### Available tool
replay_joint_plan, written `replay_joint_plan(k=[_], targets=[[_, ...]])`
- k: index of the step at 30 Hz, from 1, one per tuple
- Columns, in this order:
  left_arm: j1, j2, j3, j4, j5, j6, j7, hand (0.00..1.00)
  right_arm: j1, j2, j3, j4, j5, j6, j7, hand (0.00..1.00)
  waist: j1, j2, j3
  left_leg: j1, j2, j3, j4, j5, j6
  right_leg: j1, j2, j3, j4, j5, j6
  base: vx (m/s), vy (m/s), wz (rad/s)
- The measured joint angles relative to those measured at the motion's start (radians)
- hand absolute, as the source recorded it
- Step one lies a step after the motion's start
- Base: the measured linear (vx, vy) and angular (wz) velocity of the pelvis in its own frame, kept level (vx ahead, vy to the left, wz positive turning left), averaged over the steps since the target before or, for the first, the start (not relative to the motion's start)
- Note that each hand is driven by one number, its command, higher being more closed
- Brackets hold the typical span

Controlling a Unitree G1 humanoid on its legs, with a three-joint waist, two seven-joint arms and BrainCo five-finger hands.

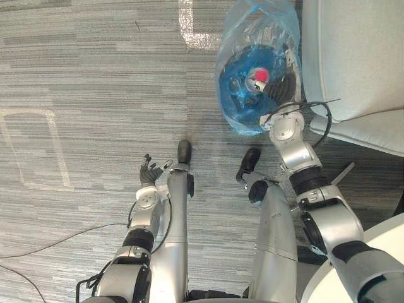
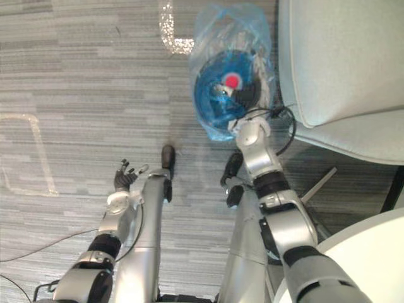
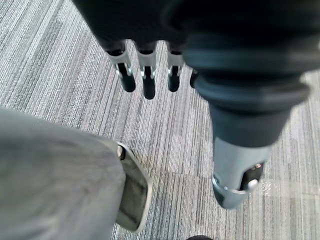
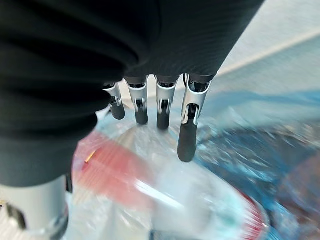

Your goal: Gather rubbish on tea table into small bin, then transfer packed bag to large trash can.

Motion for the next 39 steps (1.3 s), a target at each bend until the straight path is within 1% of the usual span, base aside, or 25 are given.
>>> replay_joint_plan(k=[5,8,10,11,14,16,19,20,23,26,27,31,33,36,37,39], targets=[[0.000,0.008,0.000,0.005,0.001,0.003,0.000,0.00,0.032,0.000,0.058,-0.030,-0.022,0.001,0.012,0.00,0.000,0.000,-0.001,0.006,0.015,0.020,-0.002,0.000,0.001,0.003,0.013,0.008,-0.019,0.012,0.005,-0.03,0.020,-0.14],[0.000,0.016,0.000,0.012,0.002,0.004,0.000,0.00,0.086,0.000,0.085,-0.077,-0.065,0.000,0.022,0.00,-0.001,0.000,-0.001,0.015,0.029,0.020,-0.007,0.000,0.001,0.018,0.030,0.006,-0.043,0.028,-0.004,-0.02,0.012,-0.13],[0.001,0.017,-0.005,0.036,0.004,0.007,0.000,0.00,0.134,0.000,0.090,-0.083,-0.126,0.001,0.026,0.00,-0.001,-0.001,-0.002,0.042,0.031,0.023,-0.026,0.002,0.003,0.044,0.034,0.008,-0.062,0.034,-0.005,-0.01,0.006,-0.04],[0.003,0.017,-0.005,0.039,0.004,0.008,0.000,0.00,0.144,0.000,0.095,-0.086,-0.134,0.001,0.027,0.00,-0.001,-0.001,-0.002,0.048,0.033,0.024,-0.029,0.002,0.003,0.050,0.036,0.008,-0.068,0.035,-0.005,-0.01,0.005,-0.05],[0.009,0.021,-0.005,0.042,0.013,0.011,0.001,0.00,0.199,0.001,0.108,-0.118,-0.211,0.001,0.039,0.00,-0.001,-0.001,-0.002,0.061,0.040,0.032,-0.044,0.003,0.004,0.064,0.042,0.005,-0.094,0.041,0.002,0.00,0.009,-0.10],[0.009,0.027,-0.019,0.042,0.024,0.011,0.003,0.00,0.219,0.001,0.121,-0.118,-0.249,0.006,0.043,0.00,-0.002,-0.002,-0.003,0.064,0.045,0.040,-0.055,0.004,0.006,0.069,0.045,0.006,-0.114,0.061,-0.007,0.01,0.022,-0.12],[0.008,0.030,-0.027,0.049,0.024,0.009,0.004,0.00,0.238,0.005,0.125,-0.113,-0.297,0.010,0.043,0.00,-0.002,-0.003,-0.004,0.068,0.045,0.050,-0.059,0.003,0.008,0.072,0.046,0.015,-0.123,0.070,-0.002,0.02,0.025,-0.07],[0.008,0.031,-0.029,0.050,0.024,0.009,0.004,0.00,0.237,0.010,0.124,-0.103,-0.327,0.016,0.043,0.00,-0.002,-0.004,-0.004,0.068,0.044,0.053,-0.060,0.003,0.009,0.073,0.046,0.019,-0.128,0.073,0.002,0.02,0.031,-0.07],[0.008,0.032,-0.032,0.056,0.024,0.006,0.005,0.00,0.227,0.034,0.123,-0.043,-0.366,0.027,0.042,0.00,-0.002,-0.004,-0.005,0.072,0.044,0.056,-0.068,0.005,0.016,0.081,0.047,0.021,-0.150,0.085,0.004,0.01,0.018,-0.04],[0.008,0.033,-0.041,0.064,0.023,0.005,0.005,0.00,0.212,0.045,0.125,0.024,-0.377,0.041,0.043,0.00,-0.001,-0.006,-0.009,0.076,0.041,0.057,-0.071,0.003,0.021,0.089,0.044,0.021,-0.158,0.087,0.005,0.00,0.018,0.01],[0.008,0.033,-0.042,0.066,0.022,0.004,0.005,0.00,0.208,0.054,0.124,0.055,-0.399,0.049,0.043,0.00,-0.001,-0.007,-0.010,0.076,0.039,0.059,-0.074,0.003,0.023,0.089,0.042,0.021,-0.160,0.088,0.006,0.01,0.020,0.04],[0.008,0.031,-0.043,0.068,0.014,-0.003,0.004,0.00,0.160,0.078,0.122,0.167,-0.405,0.065,0.042,0.00,-0.001,-0.006,-0.013,0.066,0.033,0.067,-0.098,0.009,0.031,0.074,0.036,0.023,-0.179,0.097,0.009,0.00,0.000,0.00],[0.004,0.030,-0.043,0.068,-0.002,-0.018,0.004,0.00,0.137,0.079,0.122,0.211,-0.408,0.075,0.043,0.00,-0.001,-0.005,-0.016,0.048,0.028,0.061,-0.101,0.016,0.030,0.057,0.035,0.022,-0.176,0.096,0.009,0.03,0.011,0.08],[-0.011,0.029,-0.042,0.068,-0.018,-0.022,0.007,0.00,0.092,0.078,0.106,0.266,-0.435,0.091,0.042,0.00,-0.001,-0.005,-0.018,0.022,0.022,0.047,-0.099,0.020,0.025,0.031,0.033,0.017,-0.159,0.085,0.007,0.04,0.000,0.13],[-0.016,0.028,-0.042,0.068,-0.020,-0.022,0.008,0.00,0.077,0.078,0.101,0.289,-0.440,0.096,0.042,1.00,-0.001,-0.005,-0.018,0.012,0.017,0.045,-0.094,0.020,0.025,0.017,0.027,0.018,-0.141,0.076,0.007,0.03,-0.009,0.18],[-0.023,0.025,-0.042,0.068,-0.020,-0.024,0.012,0.00,0.057,0.076,0.096,0.302,-0.441,0.100,0.042,1.00,-0.001,-0.005,-0.018,0.001,0.009,0.043,-0.089,0.021,0.024,-0.001,0.017,0.018,-0.116,0.063,0.005,0.01,-0.012,0.17]])
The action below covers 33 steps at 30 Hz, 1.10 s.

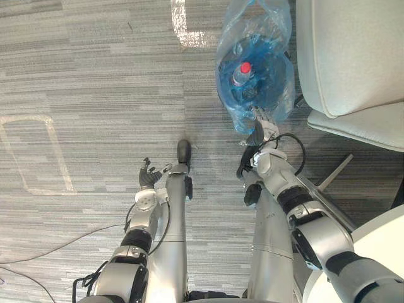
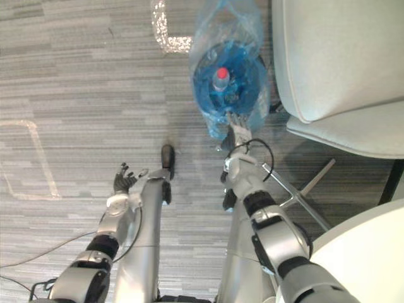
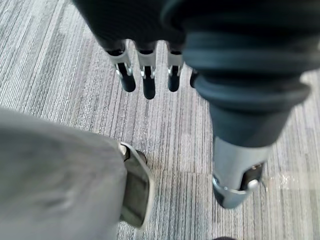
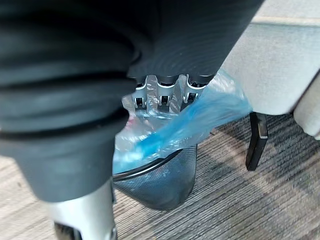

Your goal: Gather rubbish on tea table into small bin, then transfer packed bag to large trash can.

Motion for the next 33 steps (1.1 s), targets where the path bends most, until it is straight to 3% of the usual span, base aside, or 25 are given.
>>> replay_joint_plan(k=[10,20,33], targets=[[-0.001,-0.006,0.000,-0.015,-0.030,-0.010,0.003,0.00,-0.035,0.014,0.010,0.026,0.013,0.009,-0.001,1.00,0.002,0.002,-0.011,-0.038,-0.008,-0.022,0.023,0.005,-0.009,-0.038,-0.011,-0.017,0.056,-0.030,-0.010,0.00,-0.005,0.08],[0.000,-0.002,0.000,-0.017,-0.027,0.009,0.008,0.00,0.015,0.021,0.009,-0.094,0.116,-0.010,-0.007,1.00,0.003,0.002,-0.011,-0.024,0.001,-0.022,0.032,0.006,-0.010,-0.023,-0.003,-0.016,0.058,-0.027,-0.014,0.00,0.003,-0.01],[0.106,-0.074,-0.034,0.023,0.045,0.068,-0.023,0.00,0.297,0.088,0.053,-0.289,0.199,-0.035,0.020,1.00,0.000,-0.001,-0.019,0.339,0.017,0.022,-0.121,0.018,-0.006,0.342,0.017,-0.021,-0.128,0.026,-0.007,0.00,0.009,-0.05]])
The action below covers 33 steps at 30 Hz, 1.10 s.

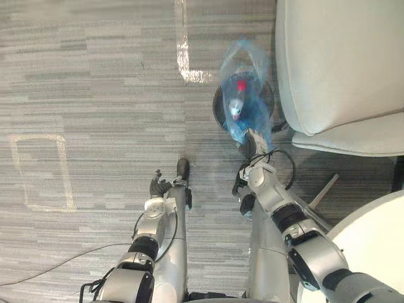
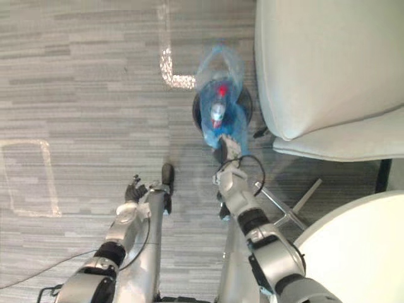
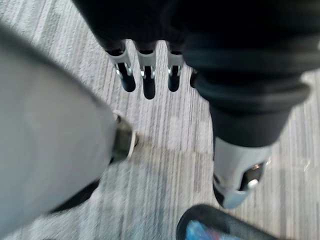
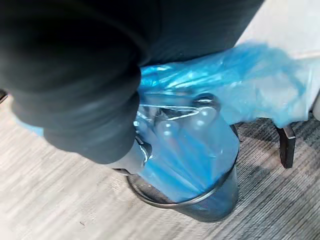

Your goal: Gather rubbish on tea table into small bin, then transfer packed bag to large trash can.

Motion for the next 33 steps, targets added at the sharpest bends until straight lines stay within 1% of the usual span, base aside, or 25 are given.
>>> replay_joint_plan(k=[2,3,5,6,9,11,14,16,17,18,20,22,23,26,30,33], targets=[[0.036,-0.007,0.001,0.022,0.009,0.005,-0.004,0.00,0.063,0.014,0.004,-0.051,0.004,-0.003,0.013,1.00,-0.001,-0.004,-0.011,0.095,-0.001,0.009,-0.044,0.001,0.000,0.089,0.001,-0.002,-0.039,0.001,0.000,0.09,-0.007,-0.02],[0.044,-0.008,0.001,0.029,0.015,0.005,-0.004,0.00,0.076,0.019,0.005,-0.060,0.004,-0.005,0.017,1.00,-0.002,-0.007,-0.017,0.116,-0.001,0.012,-0.056,0.001,-0.001,0.108,0.001,-0.002,-0.048,0.001,0.000,0.08,-0.013,-0.03],[0.075,-0.013,0.002,0.042,0.023,0.010,-0.005,0.00,0.127,0.033,0.013,-0.097,0.006,-0.007,0.026,1.00,-0.004,-0.012,-0.023,0.203,-0.002,0.015,-0.097,0.004,-0.003,0.193,0.005,-0.005,-0.086,0.002,0.002,0.09,-0.024,0.00],[0.089,-0.014,0.003,0.049,0.030,0.012,-0.005,0.00,0.150,0.038,0.016,-0.106,0.006,-0.015,0.030,1.00,-0.005,-0.015,-0.029,0.241,-0.001,0.017,-0.115,0.005,-0.004,0.230,0.007,-0.007,-0.103,0.002,0.002,0.11,-0.038,0.02],[0.141,-0.017,0.011,0.072,0.057,0.025,-0.010,0.00,0.233,0.068,0.024,-0.146,0.007,-0.021,0.049,1.00,-0.008,-0.035,-0.078,0.341,-0.001,0.025,-0.180,0.012,-0.007,0.325,0.015,-0.011,-0.163,0.007,0.009,0.10,-0.034,-0.02],[0.168,-0.016,0.011,0.090,0.070,0.033,-0.024,0.00,0.281,0.072,0.047,-0.170,0.009,-0.023,0.068,1.00,-0.009,-0.046,-0.115,0.397,0.000,0.030,-0.215,0.014,-0.008,0.380,0.019,-0.013,-0.199,0.009,0.011,0.11,-0.024,-0.03],[0.201,-0.021,0.009,0.105,0.098,0.046,-0.026,0.00,0.341,0.084,0.054,-0.206,0.039,-0.032,0.090,1.00,-0.015,-0.054,-0.149,0.486,0.001,0.042,-0.277,0.022,-0.009,0.465,0.029,-0.011,-0.264,0.022,0.018,0.12,0.000,-0.08],[0.224,-0.020,0.004,0.121,0.107,0.048,-0.026,0.00,0.373,0.104,0.053,-0.244,0.042,-0.046,0.105,1.00,-0.023,-0.060,-0.185,0.530,0.001,0.057,-0.319,0.032,-0.009,0.503,0.035,-0.001,-0.313,0.039,0.022,0.13,0.017,-0.18],[0.237,-0.014,0.001,0.141,0.117,0.051,-0.028,0.00,0.386,0.108,0.051,-0.249,0.046,-0.062,0.117,1.00,-0.031,-0.060,-0.210,0.567,-0.002,0.067,-0.355,0.043,-0.011,0.536,0.038,0.006,-0.355,0.055,0.030,0.14,0.024,-0.17],[0.240,-0.014,0.001,0.146,0.117,0.051,-0.028,0.00,0.389,0.108,0.052,-0.249,0.046,-0.064,0.119,1.00,-0.033,-0.060,-0.215,0.577,-0.003,0.067,-0.366,0.047,-0.012,0.545,0.039,0.007,-0.367,0.059,0.032,0.11,0.023,-0.15],[0.253,-0.012,0.001,0.168,0.120,0.054,-0.034,0.00,0.400,0.106,0.053,-0.249,0.047,-0.071,0.142,1.00,-0.048,-0.060,-0.234,0.632,-0.011,0.068,-0.416,0.060,-0.010,0.606,0.045,0.010,-0.436,0.086,0.039,0.07,0.033,-0.05],[0.261,-0.002,0.001,0.185,0.137,0.058,-0.042,0.00,0.410,0.103,0.048,-0.249,0.053,-0.072,0.157,1.00,-0.055,-0.062,-0.253,0.661,-0.018,0.069,-0.444,0.067,-0.009,0.644,0.050,0.012,-0.488,0.109,0.043,0.08,0.045,-0.04],[0.268,0.006,0.000,0.184,0.139,0.062,-0.043,0.00,0.412,0.096,0.042,-0.249,0.078,-0.075,0.171,1.00,-0.056,-0.061,-0.256,0.687,-0.020,0.069,-0.456,0.069,-0.009,0.679,0.054,0.014,-0.522,0.124,0.048,0.06,0.031,-0.04],[0.288,0.029,-0.005,0.183,0.159,0.068,-0.043,0.00,0.419,0.086,0.042,-0.255,0.087,-0.082,0.194,1.00,-0.057,-0.061,-0.276,0.738,-0.028,0.070,-0.492,0.081,-0.006,0.731,0.054,0.020,-0.563,0.139,0.050,0.01,0.009,0.00],[0.308,0.048,-0.026,0.170,0.175,0.069,-0.043,0.00,0.439,0.066,0.043,-0.298,0.102,-0.099,0.216,1.00,-0.058,-0.062,-0.299,0.771,-0.036,0.071,-0.527,0.096,-0.002,0.755,0.052,0.027,-0.583,0.151,0.054,0.00,0.003,-0.01],[0.341,0.066,-0.070,0.108,0.175,0.069,-0.043,0.00,0.442,0.053,0.043,-0.330,0.118,-0.105,0.227,1.00,-0.061,-0.063,-0.304,0.804,-0.040,0.076,-0.548,0.104,-0.001,0.784,0.052,0.036,-0.605,0.163,0.056,-0.04,0.015,-0.06]])
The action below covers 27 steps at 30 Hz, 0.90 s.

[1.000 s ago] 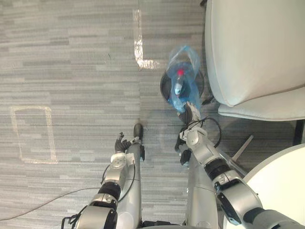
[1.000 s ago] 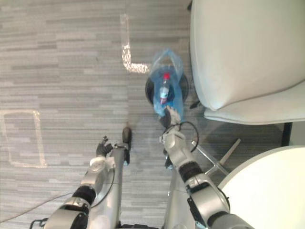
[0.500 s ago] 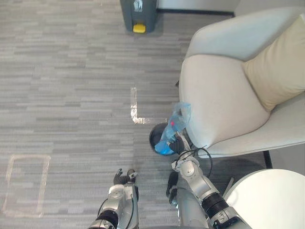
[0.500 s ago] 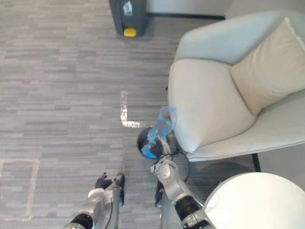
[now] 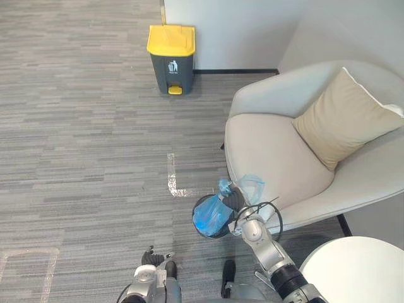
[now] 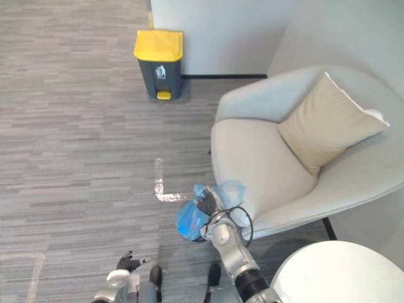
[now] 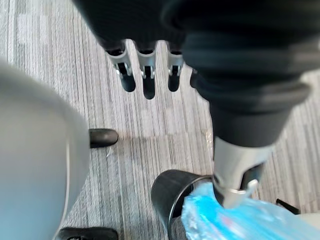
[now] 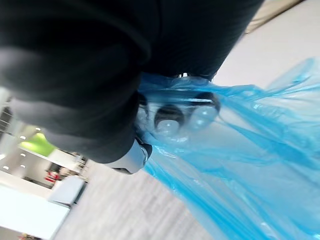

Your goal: Gather rubbish on tea table into small bin, then transfer packed bag to large trash can.

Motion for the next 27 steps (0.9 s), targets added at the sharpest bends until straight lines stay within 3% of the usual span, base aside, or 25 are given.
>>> replay_joint_plan(k=[12,19,27], targets=[[0.089,0.054,-0.120,-0.643,-0.002,-0.030,-0.001,0.00,-0.013,-0.089,0.041,-0.058,0.084,-0.019,0.050,1.00,0.002,0.005,-0.019,0.036,-0.014,0.022,-0.043,0.023,0.007,0.008,-0.002,0.051,-0.036,0.043,0.003,-0.04,0.009,-0.12],[0.083,0.101,-0.194,-0.793,0.000,-0.049,-0.002,0.00,-0.068,-0.126,0.064,-0.117,0.140,-0.019,0.079,1.00,-0.011,0.009,-0.023,0.041,-0.014,0.021,-0.047,0.023,0.007,0.012,-0.001,0.052,-0.039,0.044,0.002,0.00,0.000,0.00],[-0.010,0.205,-0.281,-0.828,0.060,-0.052,-0.032,0.00,-0.106,-0.162,0.101,-0.193,0.253,-0.020,0.109,1.00,-0.029,0.007,-0.043,0.056,-0.014,0.027,-0.047,0.022,0.008,0.027,0.001,0.060,-0.049,0.048,0.000,0.00,0.000,-0.02]])
